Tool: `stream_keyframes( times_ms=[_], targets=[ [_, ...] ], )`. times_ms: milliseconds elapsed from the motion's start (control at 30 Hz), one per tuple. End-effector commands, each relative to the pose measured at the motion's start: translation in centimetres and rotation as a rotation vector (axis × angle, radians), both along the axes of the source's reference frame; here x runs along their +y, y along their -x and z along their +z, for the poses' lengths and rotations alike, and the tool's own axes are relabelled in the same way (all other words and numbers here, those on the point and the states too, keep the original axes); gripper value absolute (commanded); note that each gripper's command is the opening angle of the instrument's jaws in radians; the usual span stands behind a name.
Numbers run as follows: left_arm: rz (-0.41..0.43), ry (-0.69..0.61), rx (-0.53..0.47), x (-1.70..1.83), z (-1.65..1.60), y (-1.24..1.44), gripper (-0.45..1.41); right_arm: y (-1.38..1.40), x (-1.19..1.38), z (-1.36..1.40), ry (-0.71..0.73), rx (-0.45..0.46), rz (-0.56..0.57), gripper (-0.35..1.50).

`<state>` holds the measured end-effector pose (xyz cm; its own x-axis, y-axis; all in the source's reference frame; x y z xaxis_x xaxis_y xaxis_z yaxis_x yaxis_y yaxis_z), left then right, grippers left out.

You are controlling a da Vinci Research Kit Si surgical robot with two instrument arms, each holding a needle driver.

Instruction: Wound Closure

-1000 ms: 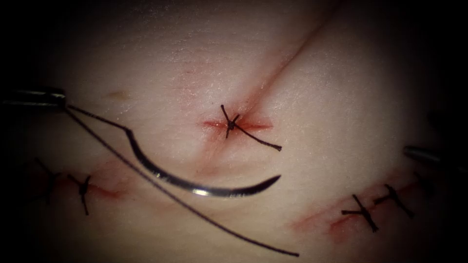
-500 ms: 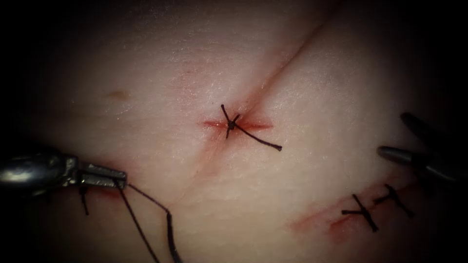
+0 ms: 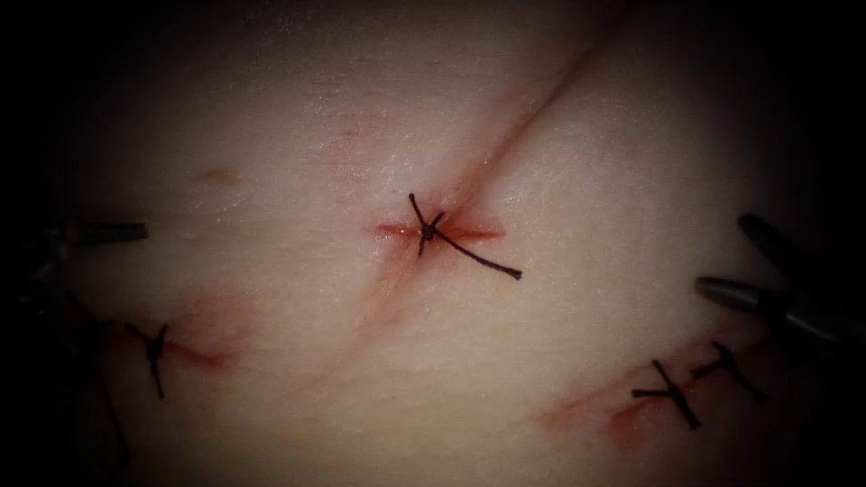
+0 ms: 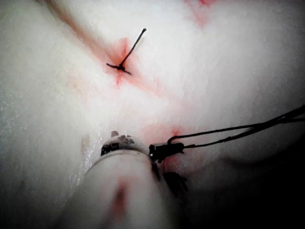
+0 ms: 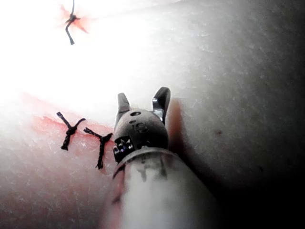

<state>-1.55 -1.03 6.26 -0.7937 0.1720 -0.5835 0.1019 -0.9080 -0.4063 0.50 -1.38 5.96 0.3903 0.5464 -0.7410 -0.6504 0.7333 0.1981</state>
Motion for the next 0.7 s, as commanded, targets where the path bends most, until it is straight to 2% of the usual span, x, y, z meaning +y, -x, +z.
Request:
stream_keyframes(
  times_ms=[33, 67, 133, 233, 333, 400, 567, 700],
  targets=[
    [0.002, 0.037, 0.019, -0.01, 0.1, 0.07, 0.96, -0.1, -0.08, 0.07, -0.002, 0.006, -0.004, 1.03],
    [0.003, 0.056, 0.031, 0.03, 0.14, 0.09, 0.96, -0.12, -0.09, 0.06, -0.002, 0.011, -0.007, 1.03],
    [0.032, 0.097, 0.018, 0.1, 0.28, 0.16, 1.08, -0.17, -0.13, 0.05, 0.0, 0.018, -0.011, 1.03],
    [0.054, 0.123, 0.002, 0.1, 0.44, 0.24, 1.09, -0.2, -0.16, 0.05, 0.001, 0.021, -0.012, 1.03],
    [0.066, 0.131, -0.064, 0.13, 0.69, 0.44, 1.13, -0.21, -0.18, 0.05, 0.004, 0.023, -0.013, 1.03],
    [0.107, 0.158, -0.097, 0.12, 0.8, 0.49, 1.13, -0.22, -0.21, 0.06, 0.006, 0.023, -0.013, 1.03],
    [0.186, 0.217, -0.117, 0.14, 0.98, 0.39, 1.13, -0.27, -0.26, 0.08, 0.009, 0.024, -0.015, 1.03],
    [0.234, 0.237, -0.103, 0.2, 1.04, 0.19, 1.13, -0.28, -0.25, 0.1, 0.009, 0.023, -0.013, 1.03]
  ],
)
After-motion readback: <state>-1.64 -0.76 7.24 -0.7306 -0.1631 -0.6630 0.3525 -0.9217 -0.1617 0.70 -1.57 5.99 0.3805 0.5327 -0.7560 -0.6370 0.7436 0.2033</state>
